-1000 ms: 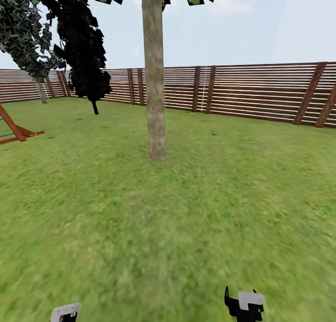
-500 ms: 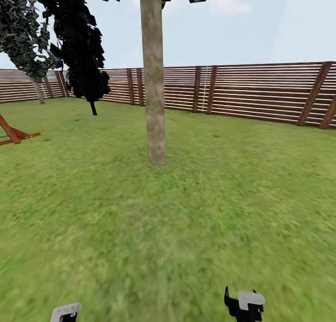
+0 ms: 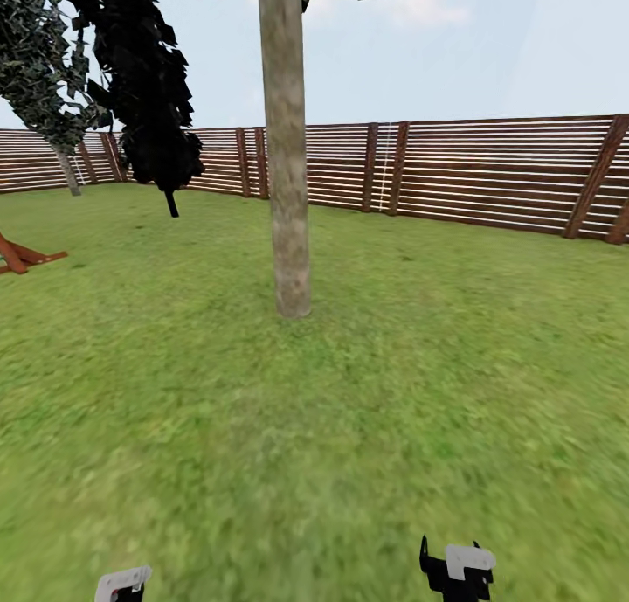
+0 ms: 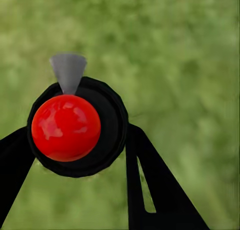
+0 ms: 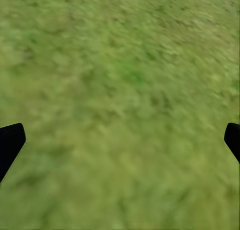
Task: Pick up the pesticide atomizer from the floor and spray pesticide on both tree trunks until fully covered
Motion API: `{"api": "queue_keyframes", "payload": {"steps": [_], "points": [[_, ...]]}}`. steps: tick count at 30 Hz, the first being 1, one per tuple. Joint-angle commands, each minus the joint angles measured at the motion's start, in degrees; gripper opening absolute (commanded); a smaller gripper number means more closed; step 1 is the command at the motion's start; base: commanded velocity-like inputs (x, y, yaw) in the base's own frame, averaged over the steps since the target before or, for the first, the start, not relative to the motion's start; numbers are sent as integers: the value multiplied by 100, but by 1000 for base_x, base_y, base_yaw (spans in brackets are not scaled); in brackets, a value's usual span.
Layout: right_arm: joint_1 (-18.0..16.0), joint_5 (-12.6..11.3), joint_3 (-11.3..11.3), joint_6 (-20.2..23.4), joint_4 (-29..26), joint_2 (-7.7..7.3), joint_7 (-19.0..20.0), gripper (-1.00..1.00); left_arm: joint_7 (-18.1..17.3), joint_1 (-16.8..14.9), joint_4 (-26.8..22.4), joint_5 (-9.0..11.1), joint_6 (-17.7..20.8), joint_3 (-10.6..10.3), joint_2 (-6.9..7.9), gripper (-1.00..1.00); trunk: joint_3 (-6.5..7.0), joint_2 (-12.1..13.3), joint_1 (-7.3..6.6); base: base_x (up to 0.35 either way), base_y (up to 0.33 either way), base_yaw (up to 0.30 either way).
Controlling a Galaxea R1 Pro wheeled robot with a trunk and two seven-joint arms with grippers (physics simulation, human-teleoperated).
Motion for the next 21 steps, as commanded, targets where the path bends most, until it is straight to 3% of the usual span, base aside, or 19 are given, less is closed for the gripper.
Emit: {"api": "queue_keyframes", "payload": {"steps": [1,21], "points": [[-4,61,-46,-13,5,4,-20,100,-21,-3,5,-55,-19,52,2,-100,-5,-2,3,338,0,0],[-4,61,-46,-16,5,-3,-19,100,-22,-3,5,-61,-19,42,3,-100,-5,-2,3,338,0,0]]}}
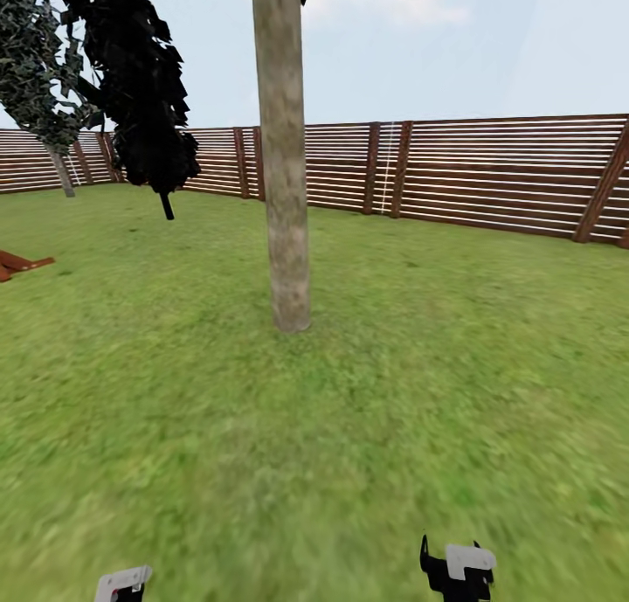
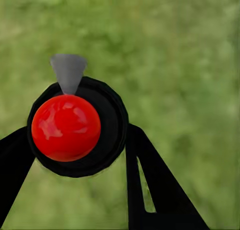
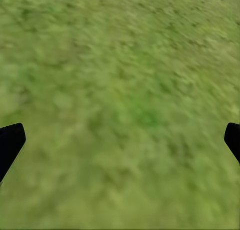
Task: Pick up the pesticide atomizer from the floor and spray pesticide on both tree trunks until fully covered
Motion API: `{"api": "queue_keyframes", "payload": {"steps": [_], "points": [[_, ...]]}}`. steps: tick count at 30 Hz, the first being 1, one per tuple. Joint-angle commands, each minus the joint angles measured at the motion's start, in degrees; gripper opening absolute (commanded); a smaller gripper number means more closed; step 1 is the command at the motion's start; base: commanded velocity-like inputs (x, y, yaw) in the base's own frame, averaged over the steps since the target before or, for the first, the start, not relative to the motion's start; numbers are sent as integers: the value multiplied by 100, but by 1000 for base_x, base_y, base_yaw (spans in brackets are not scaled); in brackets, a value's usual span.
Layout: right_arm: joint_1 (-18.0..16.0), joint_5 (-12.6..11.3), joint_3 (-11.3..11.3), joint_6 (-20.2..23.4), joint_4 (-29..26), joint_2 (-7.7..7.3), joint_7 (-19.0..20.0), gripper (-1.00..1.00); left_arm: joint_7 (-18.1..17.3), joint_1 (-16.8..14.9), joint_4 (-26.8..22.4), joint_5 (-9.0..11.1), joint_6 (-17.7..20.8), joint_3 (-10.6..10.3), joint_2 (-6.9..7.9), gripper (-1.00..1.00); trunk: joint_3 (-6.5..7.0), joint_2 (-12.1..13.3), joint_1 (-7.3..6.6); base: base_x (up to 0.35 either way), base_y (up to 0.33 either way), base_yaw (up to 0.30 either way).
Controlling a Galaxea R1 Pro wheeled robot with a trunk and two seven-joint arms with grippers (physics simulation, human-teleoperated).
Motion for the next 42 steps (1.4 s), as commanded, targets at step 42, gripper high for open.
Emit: {"api": "queue_keyframes", "payload": {"steps": [42], "points": [[-4,61,-45,-10,5,12,-12,100,-17,-5,5,-47,-19,53,-5,-100,-5,-2,3,338,0,0]]}}
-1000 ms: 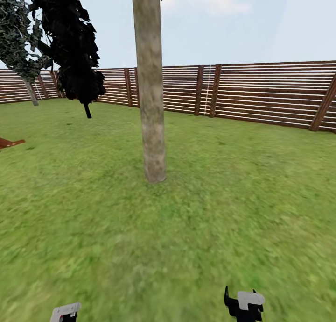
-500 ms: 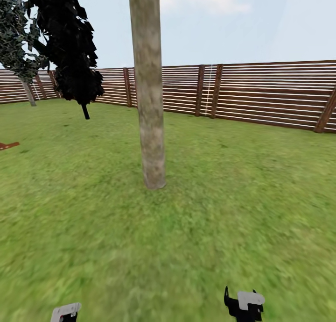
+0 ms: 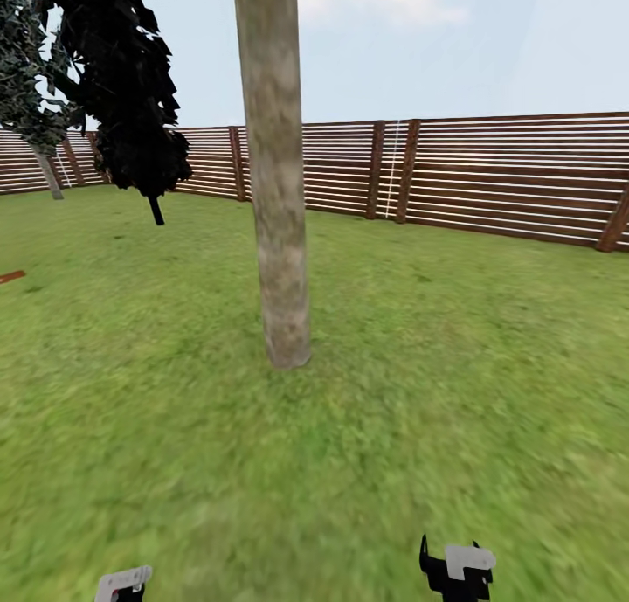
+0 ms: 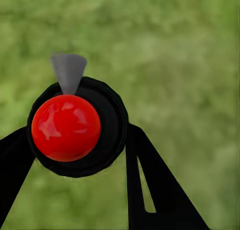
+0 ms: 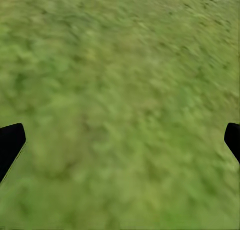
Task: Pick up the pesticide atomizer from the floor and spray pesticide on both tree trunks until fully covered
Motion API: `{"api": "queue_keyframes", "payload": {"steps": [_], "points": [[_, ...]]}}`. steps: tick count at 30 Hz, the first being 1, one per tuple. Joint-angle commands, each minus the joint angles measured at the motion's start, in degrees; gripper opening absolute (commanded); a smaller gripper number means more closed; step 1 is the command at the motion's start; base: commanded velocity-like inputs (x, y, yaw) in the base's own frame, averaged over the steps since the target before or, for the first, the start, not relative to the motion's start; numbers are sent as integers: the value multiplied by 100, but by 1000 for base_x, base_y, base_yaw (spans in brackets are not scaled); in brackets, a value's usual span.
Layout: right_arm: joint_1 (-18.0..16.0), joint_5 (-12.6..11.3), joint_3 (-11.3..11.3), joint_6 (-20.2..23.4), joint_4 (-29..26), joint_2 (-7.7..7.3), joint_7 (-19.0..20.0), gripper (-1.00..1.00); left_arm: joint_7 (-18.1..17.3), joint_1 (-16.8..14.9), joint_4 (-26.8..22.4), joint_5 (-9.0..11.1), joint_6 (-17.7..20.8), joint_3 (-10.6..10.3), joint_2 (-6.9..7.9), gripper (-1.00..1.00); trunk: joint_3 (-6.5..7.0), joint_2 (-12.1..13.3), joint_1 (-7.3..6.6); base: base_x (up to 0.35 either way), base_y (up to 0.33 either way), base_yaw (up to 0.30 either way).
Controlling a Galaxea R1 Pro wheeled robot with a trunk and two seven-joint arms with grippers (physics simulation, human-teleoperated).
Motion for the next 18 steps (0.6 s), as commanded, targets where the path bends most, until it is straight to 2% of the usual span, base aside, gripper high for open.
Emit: {"api": "queue_keyframes", "payload": {"steps": [1,18], "points": [[-4,61,-46,-14,5,7,-20,100,-19,-4,5,-54,-19,53,1,-100,-5,-2,3,338,0,0],[-4,43,-46,-17,5,21,-29,100,-19,-5,5,-53,-19,53,-1,-100,-5,-2,3,338,0,0]]}}
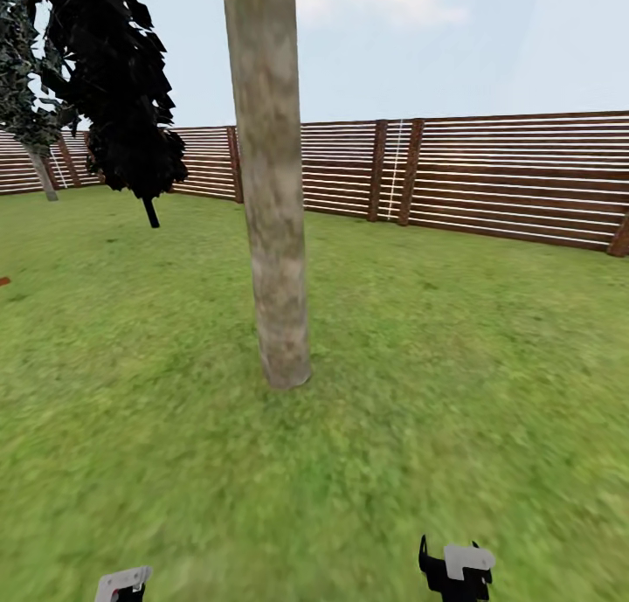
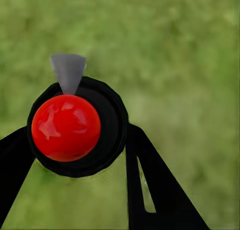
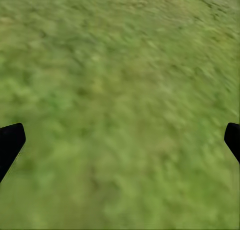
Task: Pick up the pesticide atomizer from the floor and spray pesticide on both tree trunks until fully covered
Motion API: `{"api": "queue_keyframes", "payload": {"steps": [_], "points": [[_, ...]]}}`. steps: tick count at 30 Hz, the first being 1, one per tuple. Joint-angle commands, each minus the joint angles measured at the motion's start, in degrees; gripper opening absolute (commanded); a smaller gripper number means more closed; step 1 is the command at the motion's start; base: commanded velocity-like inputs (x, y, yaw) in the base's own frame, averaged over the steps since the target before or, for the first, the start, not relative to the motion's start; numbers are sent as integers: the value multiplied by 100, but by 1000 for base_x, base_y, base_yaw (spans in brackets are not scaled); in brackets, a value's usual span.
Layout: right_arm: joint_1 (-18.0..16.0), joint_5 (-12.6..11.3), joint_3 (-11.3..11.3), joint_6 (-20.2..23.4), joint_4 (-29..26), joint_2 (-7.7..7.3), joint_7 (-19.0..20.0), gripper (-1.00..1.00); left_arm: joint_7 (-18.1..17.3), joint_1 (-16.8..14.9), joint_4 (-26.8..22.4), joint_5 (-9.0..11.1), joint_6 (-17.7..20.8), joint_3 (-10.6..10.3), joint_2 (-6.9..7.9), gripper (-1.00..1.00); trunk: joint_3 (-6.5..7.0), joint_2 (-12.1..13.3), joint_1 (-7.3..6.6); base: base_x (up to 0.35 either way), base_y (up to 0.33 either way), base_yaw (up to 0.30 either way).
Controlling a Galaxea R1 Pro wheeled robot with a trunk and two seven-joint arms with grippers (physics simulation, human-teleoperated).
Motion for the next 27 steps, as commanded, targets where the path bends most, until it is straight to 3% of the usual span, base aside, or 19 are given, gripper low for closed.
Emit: {"api": "queue_keyframes", "payload": {"steps": [1,27], "points": [[-4,60,-46,-12,5,4,-20,100,-19,-4,5,-55,-19,53,1,-100,-5,-2,3,338,0,0],[-4,60,-46,-11,5,5,-20,100,-20,-3,5,-53,-19,53,1,-100,49,-2,3,338,4,0]]}}
